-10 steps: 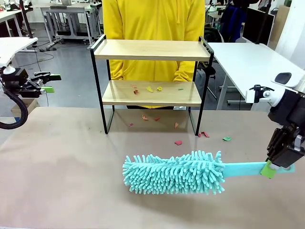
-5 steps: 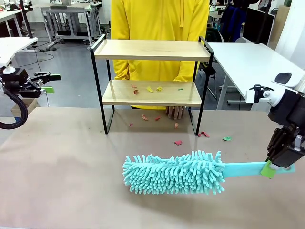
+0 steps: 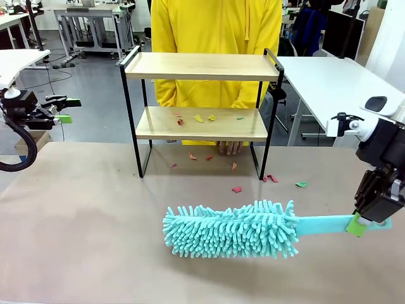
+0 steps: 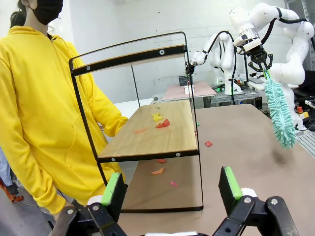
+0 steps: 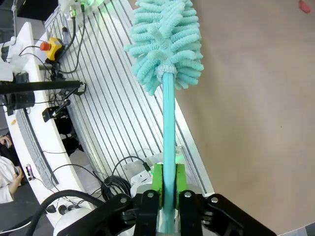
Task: Clean the shelf.
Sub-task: Clean the specific section of the Shelf indicated by the human with the Duster.
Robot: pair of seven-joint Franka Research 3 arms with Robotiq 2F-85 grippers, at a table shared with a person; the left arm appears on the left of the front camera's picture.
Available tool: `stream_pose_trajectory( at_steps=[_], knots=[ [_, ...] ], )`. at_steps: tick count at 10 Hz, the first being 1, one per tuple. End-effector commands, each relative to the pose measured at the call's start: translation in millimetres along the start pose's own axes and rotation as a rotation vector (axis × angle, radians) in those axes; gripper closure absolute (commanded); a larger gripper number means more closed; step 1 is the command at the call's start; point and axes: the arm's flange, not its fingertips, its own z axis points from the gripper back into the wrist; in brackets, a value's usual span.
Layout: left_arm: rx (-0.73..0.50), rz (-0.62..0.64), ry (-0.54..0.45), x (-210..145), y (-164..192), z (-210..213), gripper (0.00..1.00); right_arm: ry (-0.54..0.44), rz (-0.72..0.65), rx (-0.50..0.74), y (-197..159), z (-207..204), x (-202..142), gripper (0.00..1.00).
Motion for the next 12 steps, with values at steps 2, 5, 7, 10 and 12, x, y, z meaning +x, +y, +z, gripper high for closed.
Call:
stream_pose_trajectory(
  at_steps=[2, 5, 7, 10, 12],
  knots=[
    [0.002, -0.005, 0.000, 3.1, -1.8, 0.1, 0.00, -0.001, -0.012, -0.004, 0.9, 1.4, 1.4, 0.87],
    [0.002, -0.005, 0.000, 3.1, -1.8, 0.1, 0.00, -0.001, -0.012, -0.004, 0.9, 1.4, 1.4, 0.87],
    [0.002, -0.005, 0.000, 3.1, -1.8, 0.1, 0.00, -0.001, -0.012, -0.004, 0.9, 1.4, 1.4, 0.87],
    [0.002, -0.005, 0.000, 3.1, -1.8, 0.1, 0.00, -0.001, -0.012, -0.004, 0.9, 1.4, 1.4, 0.87],
    [0.002, -0.005, 0.000, 3.1, -1.8, 0.1, 0.00, -0.001, -0.012, -0.004, 0.9, 1.4, 1.4, 0.87]
  ],
)
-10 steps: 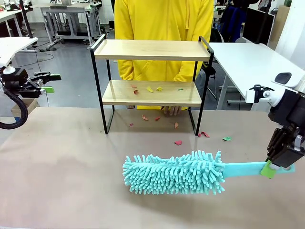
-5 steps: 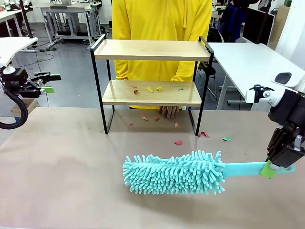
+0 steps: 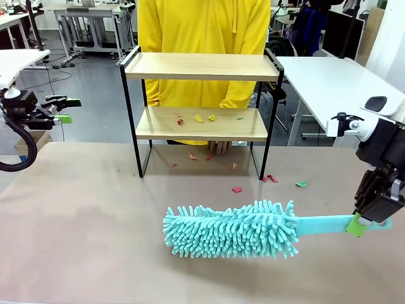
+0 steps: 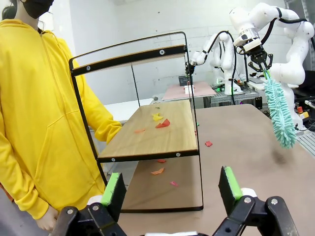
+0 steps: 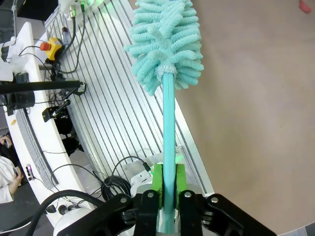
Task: Clean the shelf.
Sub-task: Clean the specific section of the Shelf indicated by the human with the Duster.
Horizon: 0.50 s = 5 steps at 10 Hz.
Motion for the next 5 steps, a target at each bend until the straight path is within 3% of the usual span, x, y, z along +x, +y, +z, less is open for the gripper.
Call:
stream_pose_trajectory(
  at_steps=[1, 5],
  knots=[
    [0.002, -0.005, 0.000, 3.1, -1.8, 0.1, 0.00, -0.001, -0.012, -0.004, 0.9, 1.4, 1.4, 0.87],
    [0.002, -0.005, 0.000, 3.1, -1.8, 0.1, 0.00, -0.001, -0.012, -0.004, 0.9, 1.4, 1.4, 0.87]
  ],
)
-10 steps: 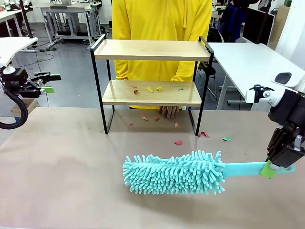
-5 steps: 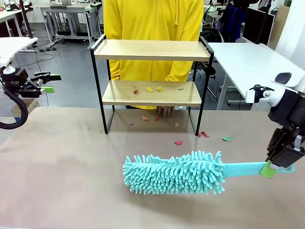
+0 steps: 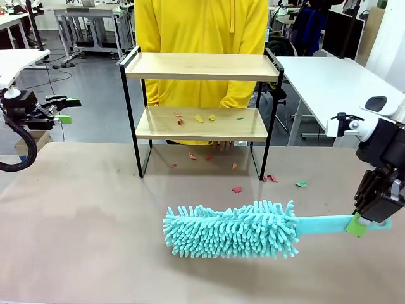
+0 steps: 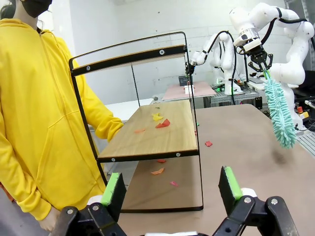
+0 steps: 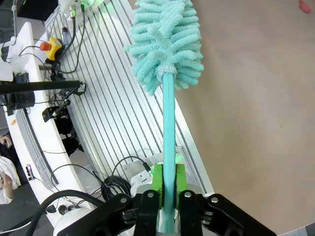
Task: Clean the shelf.
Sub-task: Clean the specific section of the Shelf indicated by the human with the Duster.
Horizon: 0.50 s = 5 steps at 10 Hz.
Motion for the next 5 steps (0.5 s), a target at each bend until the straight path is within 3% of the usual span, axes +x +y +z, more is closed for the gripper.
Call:
stream_pose_trajectory(
  at_steps=[1, 4, 5],
  knots=[
    [0.002, -0.005, 0.000, 3, -2, 0, 0.00, -0.001, -0.012, -0.004, 1, 1, 1, 0.87],
    [0.002, -0.005, 0.000, 3, -2, 0, 0.00, 0.000, 0.000, 0.000, 0, 0, 0, 0.87],
    [0.002, -0.005, 0.000, 3, -2, 0, 0.00, -0.102, 0.004, 0.018, 15, 3, 15, 0.87]
  ],
)
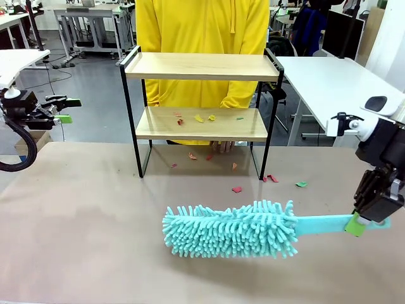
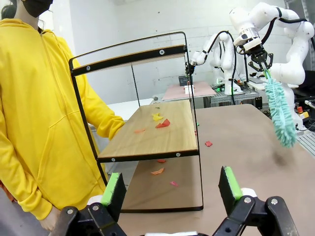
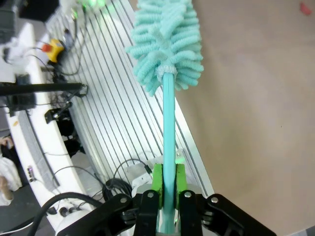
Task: Clean the shelf.
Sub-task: Clean the specific section of the Shelf indicated by the human with the Duster.
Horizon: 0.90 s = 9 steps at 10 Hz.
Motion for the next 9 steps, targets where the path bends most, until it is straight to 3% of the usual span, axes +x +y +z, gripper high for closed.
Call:
stream_pose_trajectory(
  at_steps=[1, 3, 6, 8, 9],
  knots=[
    [0.002, -0.005, 0.000, 3, -2, 0, 0.00, -0.155, -0.044, -0.016, 26, 0, 33, 0.87],
    [0.002, -0.005, 0.000, 3, -2, 0, 0.00, -0.267, -0.232, -0.009, 49, -10, 73, 0.87],
    [0.002, -0.005, 0.000, 3, -2, 0, 0.00, -0.326, -0.510, -0.089, 77, -42, 128, 0.87],
    [0.002, -0.005, 0.000, 3, -2, 0, 0.00, -0.319, -0.589, -0.156, 81, -62, 161, 0.87],
    [0.002, -0.005, 0.000, 3, -2, 0, 0.00, -0.314, -0.551, -0.125, 79, -67, 172, 0.87]
  ],
)
